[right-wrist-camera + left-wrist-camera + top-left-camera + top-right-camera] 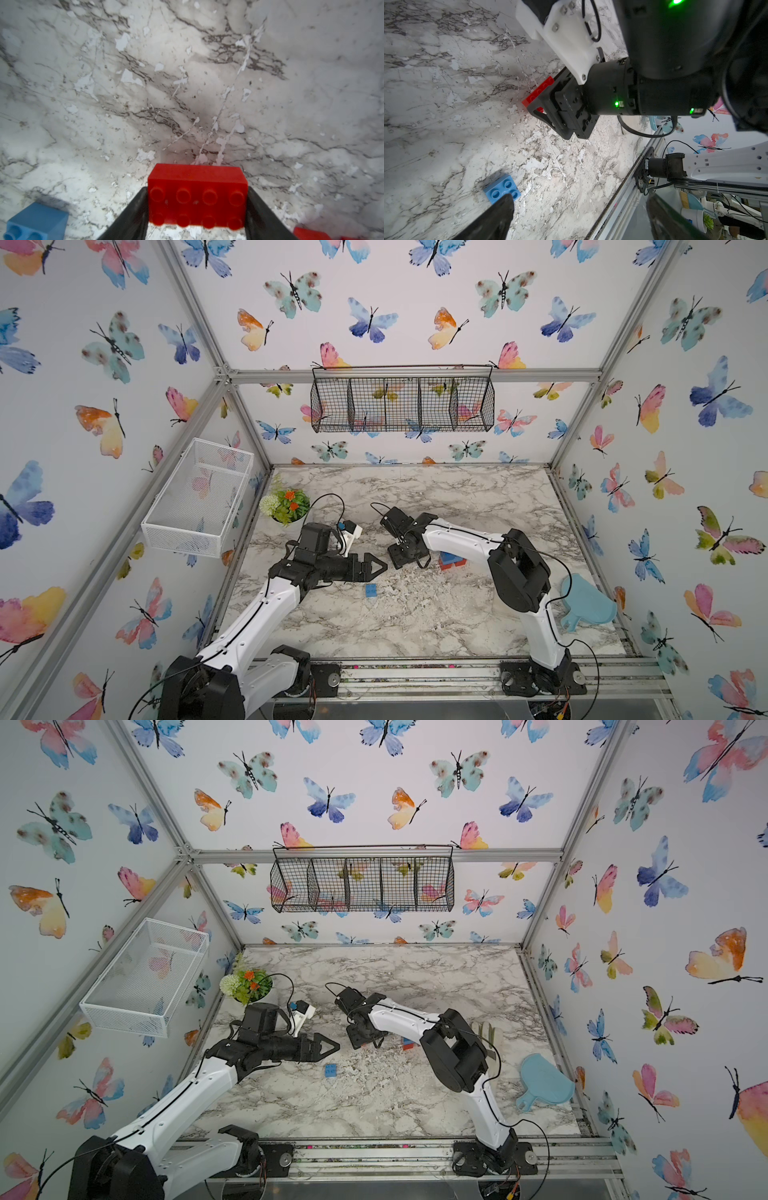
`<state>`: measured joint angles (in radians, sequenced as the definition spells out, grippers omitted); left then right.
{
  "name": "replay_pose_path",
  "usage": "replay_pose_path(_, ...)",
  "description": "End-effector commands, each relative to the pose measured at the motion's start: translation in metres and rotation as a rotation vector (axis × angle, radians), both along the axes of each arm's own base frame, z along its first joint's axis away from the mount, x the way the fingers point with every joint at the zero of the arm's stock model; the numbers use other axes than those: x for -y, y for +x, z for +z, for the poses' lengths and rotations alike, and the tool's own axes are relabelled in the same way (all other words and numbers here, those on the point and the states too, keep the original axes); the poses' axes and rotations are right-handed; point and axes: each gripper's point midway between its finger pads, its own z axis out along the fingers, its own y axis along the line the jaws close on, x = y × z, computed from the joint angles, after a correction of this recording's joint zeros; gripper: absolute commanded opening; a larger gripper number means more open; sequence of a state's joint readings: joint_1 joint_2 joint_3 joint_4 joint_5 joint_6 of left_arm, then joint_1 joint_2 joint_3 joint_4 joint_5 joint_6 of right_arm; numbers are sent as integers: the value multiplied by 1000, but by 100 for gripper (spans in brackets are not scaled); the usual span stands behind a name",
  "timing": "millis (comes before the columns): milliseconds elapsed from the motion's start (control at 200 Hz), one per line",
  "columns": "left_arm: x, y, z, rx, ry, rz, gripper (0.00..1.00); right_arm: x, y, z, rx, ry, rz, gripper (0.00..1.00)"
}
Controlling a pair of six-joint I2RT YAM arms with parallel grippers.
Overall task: Assemble a giraffe with lego
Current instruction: Pick up the lego brick from the center of the board.
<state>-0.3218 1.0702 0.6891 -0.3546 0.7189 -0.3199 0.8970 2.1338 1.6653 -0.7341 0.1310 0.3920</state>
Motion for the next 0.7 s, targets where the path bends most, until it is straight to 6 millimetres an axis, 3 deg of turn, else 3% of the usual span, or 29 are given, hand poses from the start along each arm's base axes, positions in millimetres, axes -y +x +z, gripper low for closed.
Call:
replay_pose_path(0, 3, -2, -1, -11, -27, -21, 98, 9, 5, 39, 35, 4, -20, 62)
replay_pose_path(345, 8, 2, 0, -20, -54, -27, 98, 31, 6, 103, 61, 20, -81, 62)
replay_pose_path(696, 16, 9, 5, -23, -95, -47, 98, 63, -1, 122, 38, 49, -128, 62)
